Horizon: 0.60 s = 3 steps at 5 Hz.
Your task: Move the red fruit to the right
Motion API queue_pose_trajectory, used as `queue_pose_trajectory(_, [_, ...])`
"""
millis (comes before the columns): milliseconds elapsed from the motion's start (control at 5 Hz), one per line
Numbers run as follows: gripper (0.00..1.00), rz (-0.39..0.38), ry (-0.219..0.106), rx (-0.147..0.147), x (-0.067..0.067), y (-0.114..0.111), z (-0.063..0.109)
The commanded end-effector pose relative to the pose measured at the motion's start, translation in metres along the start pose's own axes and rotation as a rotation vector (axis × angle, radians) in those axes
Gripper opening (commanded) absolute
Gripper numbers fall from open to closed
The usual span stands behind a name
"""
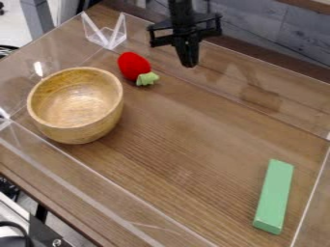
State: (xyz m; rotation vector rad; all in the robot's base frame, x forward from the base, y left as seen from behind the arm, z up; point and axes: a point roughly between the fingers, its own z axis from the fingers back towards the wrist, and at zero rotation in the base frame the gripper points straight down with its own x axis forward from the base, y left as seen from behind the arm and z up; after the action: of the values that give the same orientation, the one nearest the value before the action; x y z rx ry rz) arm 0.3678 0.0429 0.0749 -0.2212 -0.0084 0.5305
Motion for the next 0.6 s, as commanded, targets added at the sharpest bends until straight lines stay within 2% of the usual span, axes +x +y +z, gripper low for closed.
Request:
queue_pose_trajectory(0, [0.00,-0.038,-0.034,-0.010,0.001,-0.004,0.009])
queue_pose_trajectory(200, [0.00,0.001,-0.052,-0.009,0.000,-0.007,-0.001])
queue_pose_trajectory(400, [0.00,0.027,-0.063,-0.008,-0.008,-0.019,-0.013])
